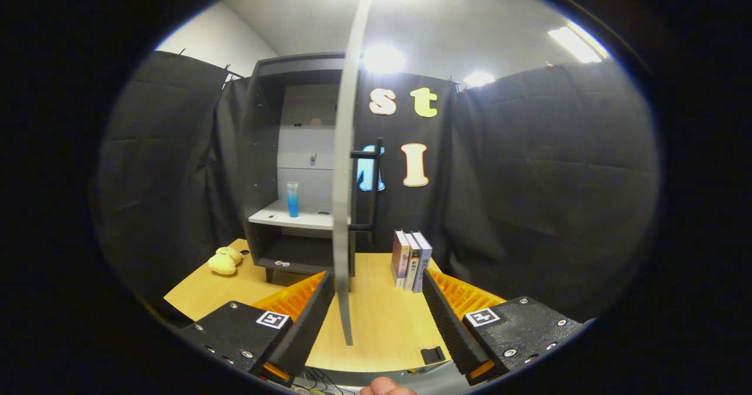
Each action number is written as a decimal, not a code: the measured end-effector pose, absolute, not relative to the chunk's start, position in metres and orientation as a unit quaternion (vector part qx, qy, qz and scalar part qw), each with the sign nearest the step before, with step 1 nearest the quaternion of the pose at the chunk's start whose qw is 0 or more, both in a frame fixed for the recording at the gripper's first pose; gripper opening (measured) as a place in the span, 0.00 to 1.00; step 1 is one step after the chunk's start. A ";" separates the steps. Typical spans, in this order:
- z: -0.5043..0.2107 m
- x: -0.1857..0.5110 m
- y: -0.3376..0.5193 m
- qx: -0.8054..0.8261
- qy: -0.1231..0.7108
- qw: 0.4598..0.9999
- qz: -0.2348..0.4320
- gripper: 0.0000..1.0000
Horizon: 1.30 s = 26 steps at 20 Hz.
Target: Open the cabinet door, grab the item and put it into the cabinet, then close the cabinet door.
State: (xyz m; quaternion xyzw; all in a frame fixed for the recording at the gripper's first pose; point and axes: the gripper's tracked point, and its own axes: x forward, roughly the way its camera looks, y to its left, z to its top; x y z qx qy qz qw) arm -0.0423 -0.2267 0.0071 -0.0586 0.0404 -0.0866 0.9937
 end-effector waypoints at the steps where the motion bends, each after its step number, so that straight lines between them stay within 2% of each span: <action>1: 0.011 -0.037 -0.238 -0.054 0.035 0.994 -0.090 0.93; 7: 0.037 0.019 -0.271 -0.002 0.010 0.997 -0.073 0.93; 14: 0.035 0.038 -0.250 0.012 0.014 1.000 0.002 0.92; 26: 0.005 0.054 -0.127 0.044 0.034 0.997 0.047 0.94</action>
